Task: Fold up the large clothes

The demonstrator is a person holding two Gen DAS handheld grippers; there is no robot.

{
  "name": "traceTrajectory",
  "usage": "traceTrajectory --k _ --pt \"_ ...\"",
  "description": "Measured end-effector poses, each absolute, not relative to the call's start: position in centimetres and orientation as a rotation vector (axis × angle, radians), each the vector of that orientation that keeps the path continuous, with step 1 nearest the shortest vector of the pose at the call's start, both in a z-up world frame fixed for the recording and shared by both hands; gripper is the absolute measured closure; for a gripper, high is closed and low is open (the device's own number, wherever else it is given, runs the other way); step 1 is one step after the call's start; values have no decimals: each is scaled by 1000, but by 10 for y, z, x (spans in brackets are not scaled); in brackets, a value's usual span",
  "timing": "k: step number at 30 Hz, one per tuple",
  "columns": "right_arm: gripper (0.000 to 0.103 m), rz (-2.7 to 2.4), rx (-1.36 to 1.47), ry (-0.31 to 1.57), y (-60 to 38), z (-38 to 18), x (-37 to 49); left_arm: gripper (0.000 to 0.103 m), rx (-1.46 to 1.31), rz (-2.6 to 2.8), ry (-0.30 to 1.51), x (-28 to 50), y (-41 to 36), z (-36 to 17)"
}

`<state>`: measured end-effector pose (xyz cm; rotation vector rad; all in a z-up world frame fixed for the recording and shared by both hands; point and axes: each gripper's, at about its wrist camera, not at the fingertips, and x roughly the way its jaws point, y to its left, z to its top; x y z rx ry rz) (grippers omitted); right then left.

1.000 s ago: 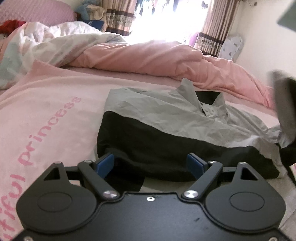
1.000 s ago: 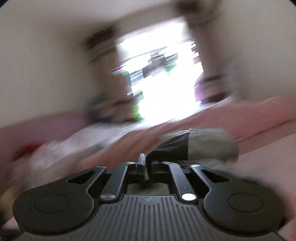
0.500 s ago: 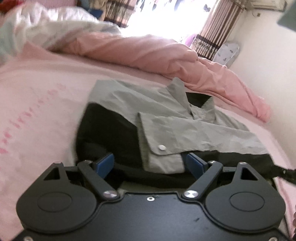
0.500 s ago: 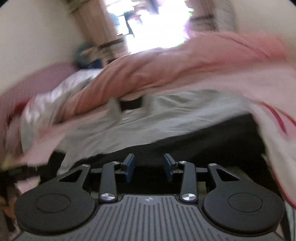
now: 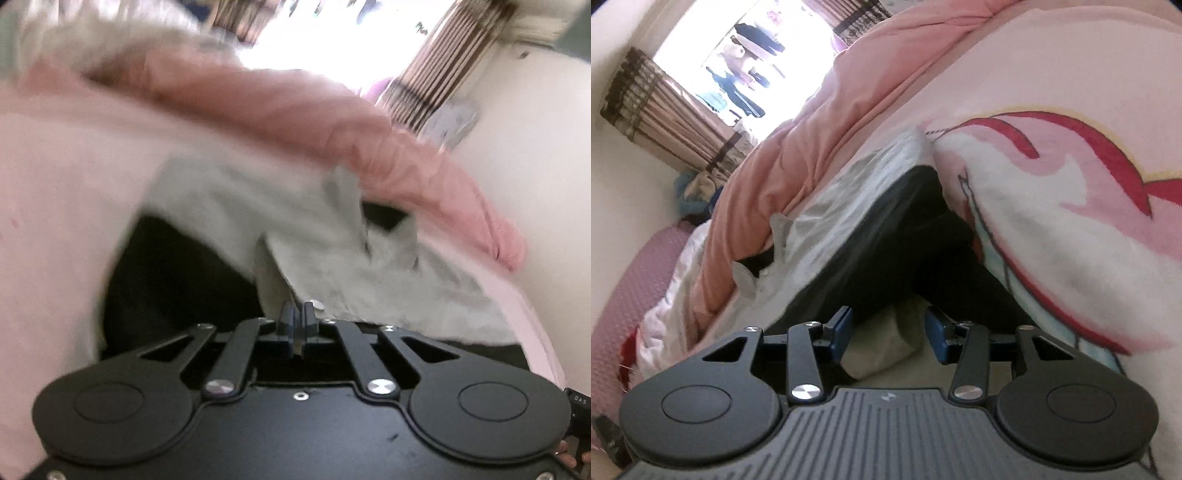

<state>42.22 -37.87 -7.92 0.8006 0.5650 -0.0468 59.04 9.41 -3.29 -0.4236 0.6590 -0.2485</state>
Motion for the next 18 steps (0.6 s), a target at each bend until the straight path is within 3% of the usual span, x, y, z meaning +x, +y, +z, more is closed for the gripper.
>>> traceTrajectory --k 3,9,12,13,15,18 --pt "49 -58 731 528 -375 -69 420 102 -356 -198 659 593 102 -29" --pt "49 -133 621 415 -361 -52 418 100 -252 -137 736 603 87 -71" --pt "49 -124 559 456 -358 -59 437 101 -164 -119 724 601 73 -68" --pt "52 -150 535 498 -358 -64 446 100 -160 -118 730 602 71 -67" --pt "67 -185 506 562 -359 -74 456 99 -180 -114 740 603 77 -63" --pt "68 -192 486 563 -359 -69 453 99 -173 -79 707 595 87 -48"
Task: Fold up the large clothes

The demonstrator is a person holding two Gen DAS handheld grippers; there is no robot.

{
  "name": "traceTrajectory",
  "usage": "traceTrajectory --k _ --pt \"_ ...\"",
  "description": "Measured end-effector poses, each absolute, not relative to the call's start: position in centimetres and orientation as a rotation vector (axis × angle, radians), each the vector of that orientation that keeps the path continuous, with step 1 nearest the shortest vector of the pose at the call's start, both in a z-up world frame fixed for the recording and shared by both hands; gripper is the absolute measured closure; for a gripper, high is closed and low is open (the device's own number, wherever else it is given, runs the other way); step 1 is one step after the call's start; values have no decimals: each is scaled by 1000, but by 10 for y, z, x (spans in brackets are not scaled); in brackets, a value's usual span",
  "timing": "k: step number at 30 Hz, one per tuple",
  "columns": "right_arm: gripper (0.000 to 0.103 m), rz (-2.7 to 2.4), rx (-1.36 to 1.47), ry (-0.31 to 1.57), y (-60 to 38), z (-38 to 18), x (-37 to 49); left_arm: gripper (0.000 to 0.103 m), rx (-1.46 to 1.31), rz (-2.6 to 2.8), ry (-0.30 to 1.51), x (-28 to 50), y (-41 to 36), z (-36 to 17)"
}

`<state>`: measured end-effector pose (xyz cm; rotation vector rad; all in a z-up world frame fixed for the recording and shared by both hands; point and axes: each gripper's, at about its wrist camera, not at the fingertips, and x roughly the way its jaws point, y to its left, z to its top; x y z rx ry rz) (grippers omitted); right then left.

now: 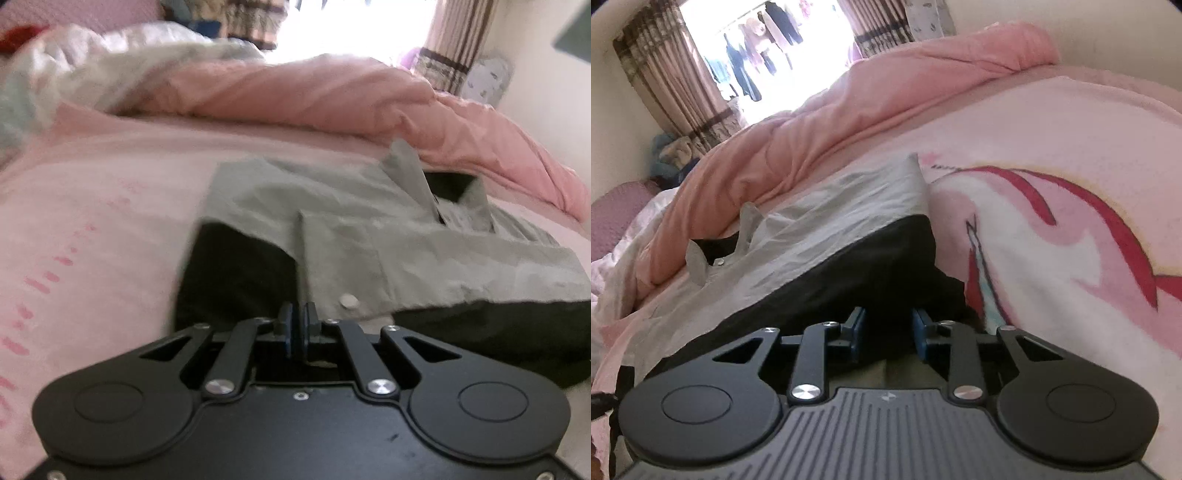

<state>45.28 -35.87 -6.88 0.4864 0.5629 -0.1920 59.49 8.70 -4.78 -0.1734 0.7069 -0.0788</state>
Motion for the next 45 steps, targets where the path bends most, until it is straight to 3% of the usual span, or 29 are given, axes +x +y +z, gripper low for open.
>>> traceTrajectory --k 3,5,8,9,18,32,45 --pt "62 -173 443 486 -350 -45 449 97 -196 -114 653 585 90 -26" --pt "53 -143 387 427 -338 -29 454 82 -173 -157 617 581 79 -11" --pt "51 -124 331 431 -325 -24 481 60 -126 -223 590 588 55 -6" --pt "51 -132 324 452 -322 -28 493 59 -102 -232 591 592 46 -9" --pt "53 -173 252 538 -323 -75 531 57 -101 -195 715 642 34 -68" --pt "53 -152 174 469 -290 -29 460 51 -79 -257 630 589 31 -28" --pt "53 -176 189 557 -305 -64 473 50 -80 -256 731 584 22 -75"
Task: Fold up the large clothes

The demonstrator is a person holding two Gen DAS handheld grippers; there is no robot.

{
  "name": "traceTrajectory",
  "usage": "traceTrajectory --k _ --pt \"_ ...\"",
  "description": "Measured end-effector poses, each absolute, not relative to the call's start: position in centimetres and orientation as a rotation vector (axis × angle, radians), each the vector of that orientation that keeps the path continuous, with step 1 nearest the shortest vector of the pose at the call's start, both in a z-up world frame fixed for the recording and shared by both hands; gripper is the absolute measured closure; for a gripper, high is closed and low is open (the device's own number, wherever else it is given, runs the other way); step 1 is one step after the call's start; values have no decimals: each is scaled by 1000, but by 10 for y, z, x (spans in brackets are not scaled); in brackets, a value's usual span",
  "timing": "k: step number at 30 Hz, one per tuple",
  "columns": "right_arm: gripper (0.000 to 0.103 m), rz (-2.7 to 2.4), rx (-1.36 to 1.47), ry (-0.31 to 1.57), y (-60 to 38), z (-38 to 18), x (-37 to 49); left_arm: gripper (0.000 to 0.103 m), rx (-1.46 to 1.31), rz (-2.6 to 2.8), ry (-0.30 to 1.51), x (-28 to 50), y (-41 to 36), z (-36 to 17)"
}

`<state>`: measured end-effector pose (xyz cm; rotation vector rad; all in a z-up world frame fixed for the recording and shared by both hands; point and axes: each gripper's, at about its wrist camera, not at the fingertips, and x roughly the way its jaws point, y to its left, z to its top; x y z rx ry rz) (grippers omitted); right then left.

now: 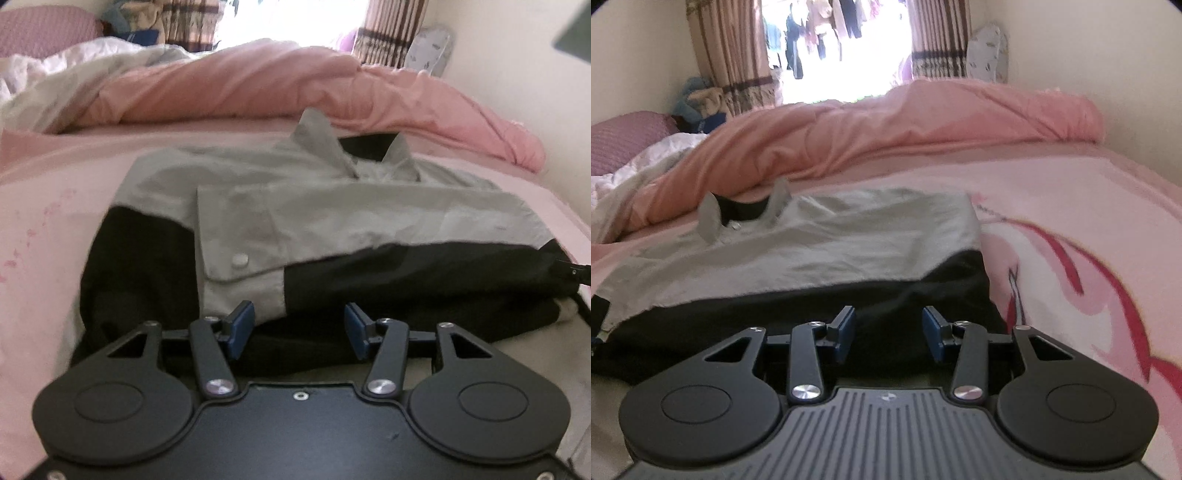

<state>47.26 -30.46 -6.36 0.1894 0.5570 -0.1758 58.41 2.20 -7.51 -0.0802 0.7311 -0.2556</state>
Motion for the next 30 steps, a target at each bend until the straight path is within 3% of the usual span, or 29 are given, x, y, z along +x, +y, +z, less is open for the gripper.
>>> traceTrajectory --k 15,18,21,26,30 --pt "53 -146 145 570 -305 -76 468 41 -9 -231 669 575 15 -82" --pt "52 -106 270 599 -316 -58 443 41 -87 -213 712 563 26 -68" --pt "49 -49 315 573 -325 -44 397 31 -100 -234 703 534 42 -50" --pt "34 -16 336 574 -343 -42 312 12 -70 -227 682 464 76 -34" --pt "32 -25 389 613 -367 -57 249 10 -128 -181 705 405 116 -38"
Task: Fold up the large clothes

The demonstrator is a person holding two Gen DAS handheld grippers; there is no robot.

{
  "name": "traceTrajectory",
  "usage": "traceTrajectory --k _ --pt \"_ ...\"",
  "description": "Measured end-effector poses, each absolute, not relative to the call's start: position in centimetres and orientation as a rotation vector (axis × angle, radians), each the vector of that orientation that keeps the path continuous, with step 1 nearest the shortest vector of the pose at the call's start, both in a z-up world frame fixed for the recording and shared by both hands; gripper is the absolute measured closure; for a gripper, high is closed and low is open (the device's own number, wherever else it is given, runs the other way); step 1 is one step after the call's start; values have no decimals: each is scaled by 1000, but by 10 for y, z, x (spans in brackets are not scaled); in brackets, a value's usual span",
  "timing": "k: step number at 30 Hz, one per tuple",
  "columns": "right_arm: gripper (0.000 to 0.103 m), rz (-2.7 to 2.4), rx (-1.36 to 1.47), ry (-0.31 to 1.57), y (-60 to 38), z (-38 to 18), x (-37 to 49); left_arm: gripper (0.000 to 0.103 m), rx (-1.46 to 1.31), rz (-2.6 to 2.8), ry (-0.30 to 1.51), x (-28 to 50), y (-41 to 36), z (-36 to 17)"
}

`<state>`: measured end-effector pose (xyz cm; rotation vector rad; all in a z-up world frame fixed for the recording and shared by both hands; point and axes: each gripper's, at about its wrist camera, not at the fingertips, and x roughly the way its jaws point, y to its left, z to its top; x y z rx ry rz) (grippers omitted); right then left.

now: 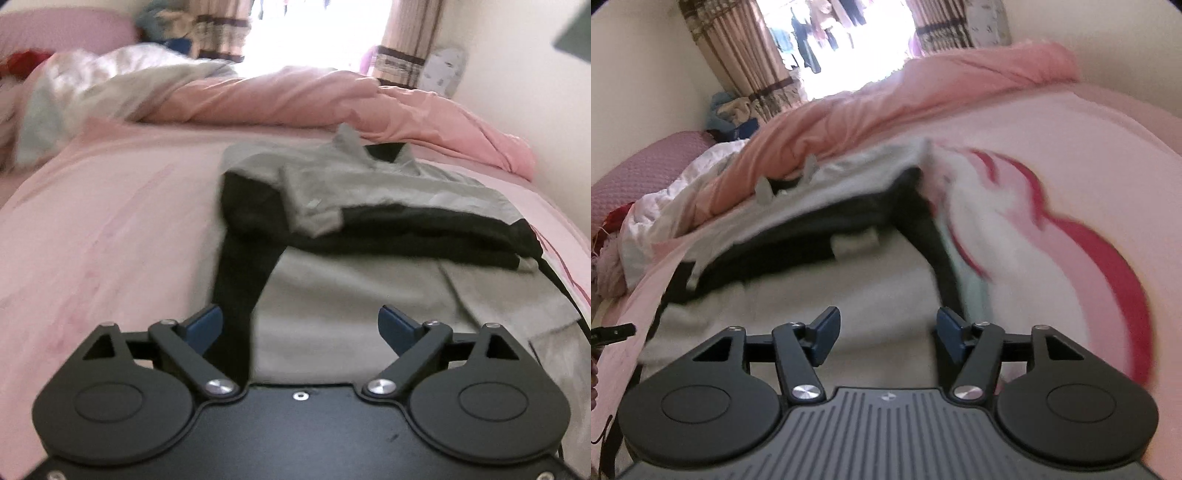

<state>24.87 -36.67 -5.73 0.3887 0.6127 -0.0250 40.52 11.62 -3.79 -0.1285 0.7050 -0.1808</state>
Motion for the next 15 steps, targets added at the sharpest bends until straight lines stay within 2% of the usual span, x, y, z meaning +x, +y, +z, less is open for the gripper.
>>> traceTrajectory --k 7,15 --pt "32 3 572 656 -400 -88 174 11 -256 -176 805 317 160 -59" --pt "32 129 697 639 -396 -111 149 11 -399 -202 868 257 175 -84"
